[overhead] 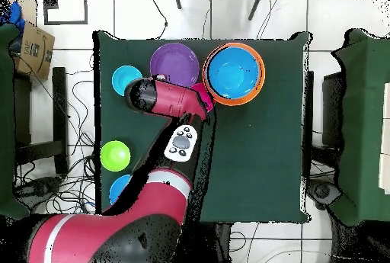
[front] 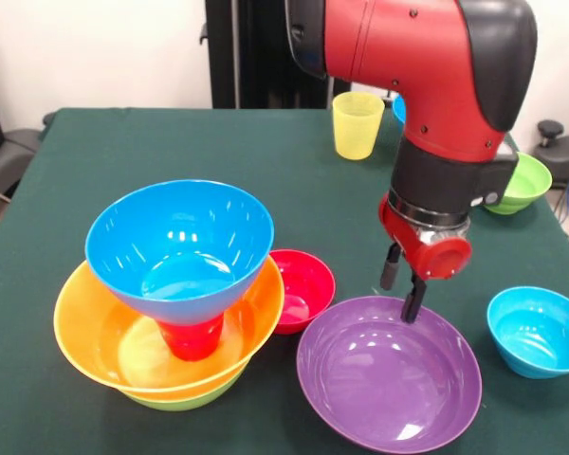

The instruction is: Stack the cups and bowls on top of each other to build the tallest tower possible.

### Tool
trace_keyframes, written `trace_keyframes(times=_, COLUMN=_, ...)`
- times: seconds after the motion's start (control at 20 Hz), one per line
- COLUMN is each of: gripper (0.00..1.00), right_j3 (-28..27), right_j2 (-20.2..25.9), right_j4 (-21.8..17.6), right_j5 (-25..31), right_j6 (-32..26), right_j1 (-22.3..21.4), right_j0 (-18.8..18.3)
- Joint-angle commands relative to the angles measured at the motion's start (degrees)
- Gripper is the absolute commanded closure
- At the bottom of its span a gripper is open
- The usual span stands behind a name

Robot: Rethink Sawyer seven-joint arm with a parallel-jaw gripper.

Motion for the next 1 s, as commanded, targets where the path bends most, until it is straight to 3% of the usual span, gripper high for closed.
trace_keyframes(times=0.05, gripper=0.0, right_j3=-5.85, right_j2=1.03, right_j4=0.77, right_j5=0.92, right_j6=6.93, right_j1=5.02, right_j0=0.55)
trace_keyframes(times=1.0, gripper=0.0, right_j3=-9.62, right_j2=0.29, right_j4=1.92, right_j5=-0.62, right_j6=6.93, right_j1=8.95, right_j0=-0.27)
